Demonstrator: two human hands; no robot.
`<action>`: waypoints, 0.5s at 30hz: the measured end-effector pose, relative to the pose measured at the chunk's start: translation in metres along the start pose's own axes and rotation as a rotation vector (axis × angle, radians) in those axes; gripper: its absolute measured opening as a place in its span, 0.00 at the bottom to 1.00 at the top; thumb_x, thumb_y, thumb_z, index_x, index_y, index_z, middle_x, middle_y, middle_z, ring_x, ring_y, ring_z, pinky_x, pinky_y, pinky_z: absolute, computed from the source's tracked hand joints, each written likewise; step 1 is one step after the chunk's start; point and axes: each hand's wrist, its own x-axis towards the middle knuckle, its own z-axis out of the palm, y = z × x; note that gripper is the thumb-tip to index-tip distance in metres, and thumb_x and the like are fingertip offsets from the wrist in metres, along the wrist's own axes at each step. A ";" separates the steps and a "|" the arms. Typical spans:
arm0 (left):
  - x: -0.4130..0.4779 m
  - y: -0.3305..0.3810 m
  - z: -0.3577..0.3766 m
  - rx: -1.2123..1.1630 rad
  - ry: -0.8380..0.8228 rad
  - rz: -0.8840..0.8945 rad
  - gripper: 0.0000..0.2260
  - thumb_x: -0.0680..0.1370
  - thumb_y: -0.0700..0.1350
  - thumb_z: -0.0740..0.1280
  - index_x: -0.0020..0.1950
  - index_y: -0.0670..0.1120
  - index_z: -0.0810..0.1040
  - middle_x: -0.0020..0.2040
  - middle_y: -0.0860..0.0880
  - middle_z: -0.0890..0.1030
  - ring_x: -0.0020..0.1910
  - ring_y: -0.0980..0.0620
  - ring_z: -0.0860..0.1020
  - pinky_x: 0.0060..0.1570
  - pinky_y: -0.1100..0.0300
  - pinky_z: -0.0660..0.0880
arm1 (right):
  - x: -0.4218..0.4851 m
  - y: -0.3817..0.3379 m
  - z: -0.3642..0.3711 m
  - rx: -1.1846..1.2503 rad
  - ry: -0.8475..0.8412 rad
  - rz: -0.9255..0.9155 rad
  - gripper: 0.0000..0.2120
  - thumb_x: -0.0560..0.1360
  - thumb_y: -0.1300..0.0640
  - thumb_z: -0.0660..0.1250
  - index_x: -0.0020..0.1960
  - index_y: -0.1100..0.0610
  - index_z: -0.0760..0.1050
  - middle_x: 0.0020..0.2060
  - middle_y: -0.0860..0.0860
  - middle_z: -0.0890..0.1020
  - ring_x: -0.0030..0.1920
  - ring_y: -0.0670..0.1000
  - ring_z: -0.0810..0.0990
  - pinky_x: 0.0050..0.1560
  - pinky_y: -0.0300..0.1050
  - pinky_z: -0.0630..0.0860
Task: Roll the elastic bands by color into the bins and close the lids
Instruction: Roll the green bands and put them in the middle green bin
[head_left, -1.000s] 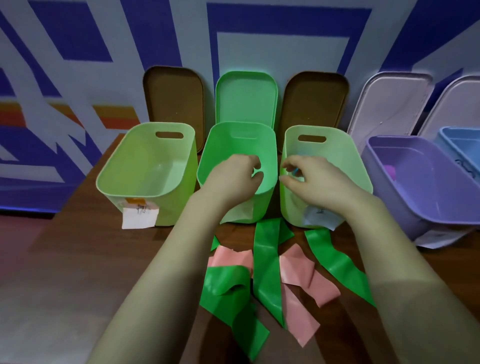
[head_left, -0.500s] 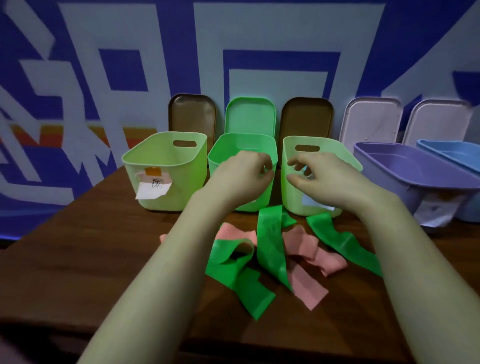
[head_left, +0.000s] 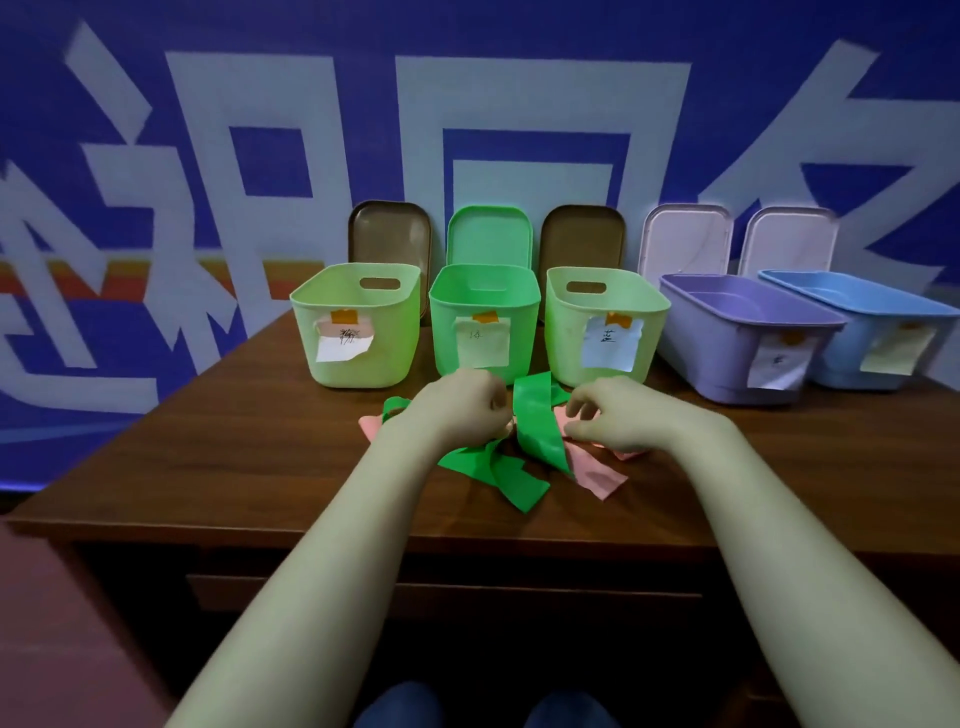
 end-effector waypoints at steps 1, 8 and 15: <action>0.000 -0.003 0.002 0.001 -0.002 -0.007 0.11 0.78 0.48 0.63 0.55 0.44 0.80 0.51 0.46 0.81 0.47 0.46 0.78 0.46 0.52 0.77 | 0.001 -0.001 0.003 0.004 -0.008 0.009 0.16 0.76 0.49 0.65 0.60 0.55 0.75 0.54 0.54 0.79 0.49 0.54 0.80 0.51 0.54 0.80; 0.007 -0.026 0.018 0.014 0.045 -0.060 0.16 0.77 0.53 0.65 0.60 0.46 0.76 0.56 0.47 0.80 0.53 0.47 0.77 0.48 0.53 0.75 | 0.015 -0.027 0.022 -0.037 0.107 -0.066 0.23 0.76 0.39 0.62 0.64 0.53 0.73 0.59 0.50 0.78 0.57 0.52 0.77 0.57 0.52 0.75; 0.004 -0.044 0.035 0.055 0.023 0.014 0.22 0.76 0.55 0.66 0.66 0.45 0.74 0.63 0.45 0.74 0.63 0.45 0.70 0.61 0.52 0.70 | 0.033 -0.048 0.039 -0.025 0.095 -0.130 0.22 0.75 0.44 0.63 0.67 0.49 0.71 0.62 0.48 0.77 0.59 0.51 0.77 0.49 0.44 0.70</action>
